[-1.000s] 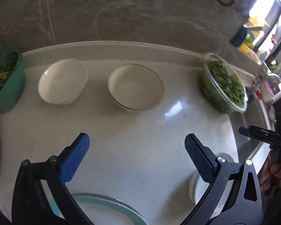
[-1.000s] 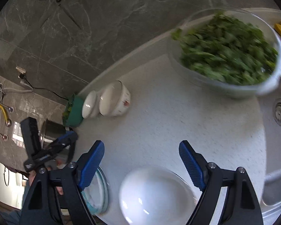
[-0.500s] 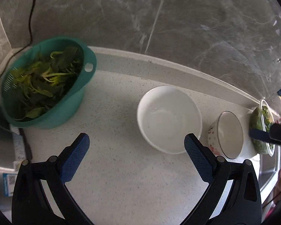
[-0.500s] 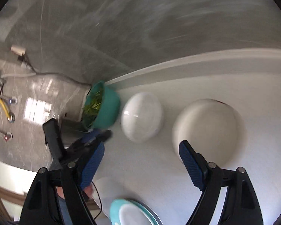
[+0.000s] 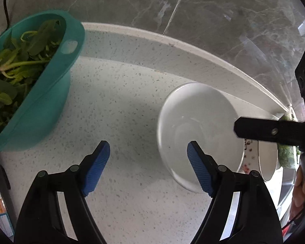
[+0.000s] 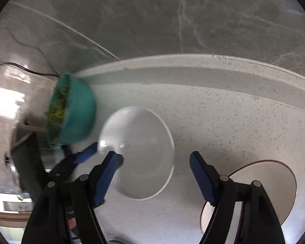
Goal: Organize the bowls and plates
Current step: 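Move both grippers to the small white bowl and grasp its rim, then carry the small white bowl into the wide white bowl and lower it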
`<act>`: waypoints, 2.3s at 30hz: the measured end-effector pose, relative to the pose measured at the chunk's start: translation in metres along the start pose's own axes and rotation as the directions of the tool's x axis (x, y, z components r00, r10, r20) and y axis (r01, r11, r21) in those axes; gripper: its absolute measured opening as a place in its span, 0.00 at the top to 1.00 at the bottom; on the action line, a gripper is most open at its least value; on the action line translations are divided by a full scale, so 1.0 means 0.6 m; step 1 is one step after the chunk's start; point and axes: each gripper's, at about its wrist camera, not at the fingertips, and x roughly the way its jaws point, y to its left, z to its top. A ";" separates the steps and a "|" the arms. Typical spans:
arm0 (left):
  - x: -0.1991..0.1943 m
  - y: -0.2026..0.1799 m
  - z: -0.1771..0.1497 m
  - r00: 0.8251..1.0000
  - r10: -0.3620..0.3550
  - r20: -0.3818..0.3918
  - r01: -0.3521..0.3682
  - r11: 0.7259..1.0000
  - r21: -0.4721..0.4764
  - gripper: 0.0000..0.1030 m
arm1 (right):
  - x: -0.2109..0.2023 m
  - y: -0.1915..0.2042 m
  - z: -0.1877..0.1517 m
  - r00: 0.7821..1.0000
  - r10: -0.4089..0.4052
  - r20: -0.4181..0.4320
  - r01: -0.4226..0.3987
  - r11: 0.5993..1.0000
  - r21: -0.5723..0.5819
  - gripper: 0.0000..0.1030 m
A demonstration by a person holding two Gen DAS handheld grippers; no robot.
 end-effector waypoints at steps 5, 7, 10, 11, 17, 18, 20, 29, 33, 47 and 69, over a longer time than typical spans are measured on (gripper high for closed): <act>0.032 0.010 0.014 1.000 -0.010 -0.027 0.011 1.000 0.005 0.50 | 0.033 0.006 0.007 0.998 -0.052 -0.048 0.050 0.998 -0.027 0.33; 0.038 0.011 0.020 1.000 -0.010 -0.029 0.011 1.000 0.015 0.55 | 0.041 0.017 0.012 0.997 -0.058 -0.053 0.056 0.998 -0.035 0.39; 0.045 0.011 0.030 0.999 -0.017 -0.034 0.018 0.999 0.027 0.67 | 0.047 0.022 0.014 0.995 -0.082 -0.055 0.079 0.995 -0.055 0.43; 0.046 0.012 0.032 0.999 -0.027 -0.031 0.028 0.999 0.030 0.72 | 0.050 0.026 0.015 0.994 -0.095 -0.057 0.091 0.993 -0.070 0.44; 0.048 -0.006 0.049 0.999 -0.026 -0.025 0.027 0.998 0.058 0.90 | 0.078 0.035 0.018 0.984 -0.145 -0.099 0.132 0.983 -0.130 0.77; 0.048 -0.006 0.051 0.999 -0.021 -0.026 0.023 0.998 0.062 0.90 | 0.081 0.039 0.017 0.983 -0.156 -0.099 0.141 0.980 -0.143 0.77; 0.050 -0.012 0.050 0.999 -0.025 -0.025 0.026 0.998 0.056 0.90 | 0.085 0.046 0.016 0.983 -0.157 -0.093 0.142 0.978 -0.151 0.79; 0.032 -0.024 0.023 0.999 -0.026 -0.023 0.027 0.999 0.038 0.91 | 0.072 0.044 0.006 0.991 -0.117 -0.065 0.107 0.984 -0.144 0.83; 0.006 -0.023 0.012 1.000 -0.024 -0.015 0.025 0.999 0.036 0.91 | 0.052 0.040 -0.001 0.994 -0.095 -0.054 0.087 0.986 -0.144 0.83; -0.091 -0.123 -0.065 0.996 -0.093 -0.009 0.093 0.993 0.065 0.91 | -0.078 0.001 -0.112 1.000 -0.014 0.018 0.016 0.995 -0.099 0.83; -0.151 -0.518 -0.342 0.938 -0.227 -0.262 0.302 0.908 0.291 0.91 | -0.317 -0.256 -0.423 0.992 0.011 0.123 -0.033 0.983 0.178 0.82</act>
